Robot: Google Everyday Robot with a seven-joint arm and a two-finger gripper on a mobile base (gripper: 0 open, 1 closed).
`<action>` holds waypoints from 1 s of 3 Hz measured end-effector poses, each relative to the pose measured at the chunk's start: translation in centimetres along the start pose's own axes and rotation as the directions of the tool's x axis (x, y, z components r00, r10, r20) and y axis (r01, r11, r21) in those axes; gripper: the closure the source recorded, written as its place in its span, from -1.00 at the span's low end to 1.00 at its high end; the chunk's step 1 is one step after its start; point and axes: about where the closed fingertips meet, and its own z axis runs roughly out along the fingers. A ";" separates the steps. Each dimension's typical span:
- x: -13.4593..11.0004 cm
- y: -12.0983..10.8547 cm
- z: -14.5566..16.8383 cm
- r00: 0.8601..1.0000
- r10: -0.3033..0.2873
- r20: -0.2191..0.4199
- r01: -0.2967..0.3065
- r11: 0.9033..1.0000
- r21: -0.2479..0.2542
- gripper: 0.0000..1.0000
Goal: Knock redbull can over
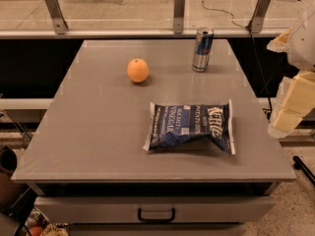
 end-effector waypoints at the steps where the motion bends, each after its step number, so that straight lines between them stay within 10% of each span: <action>1: 0.0 0.0 0.0 1.000 0.000 0.000 0.000 1.000 0.000 -1.00; 2: 0.5 -2.9 0.3 0.995 0.045 0.084 -0.049 0.998 0.047 -1.00; 3: 2.6 -10.9 0.4 0.940 0.153 0.306 -0.203 0.969 0.141 -1.00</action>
Offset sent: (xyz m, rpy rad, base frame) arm 0.1634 -0.0936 0.0405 0.5154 -0.3793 -0.1981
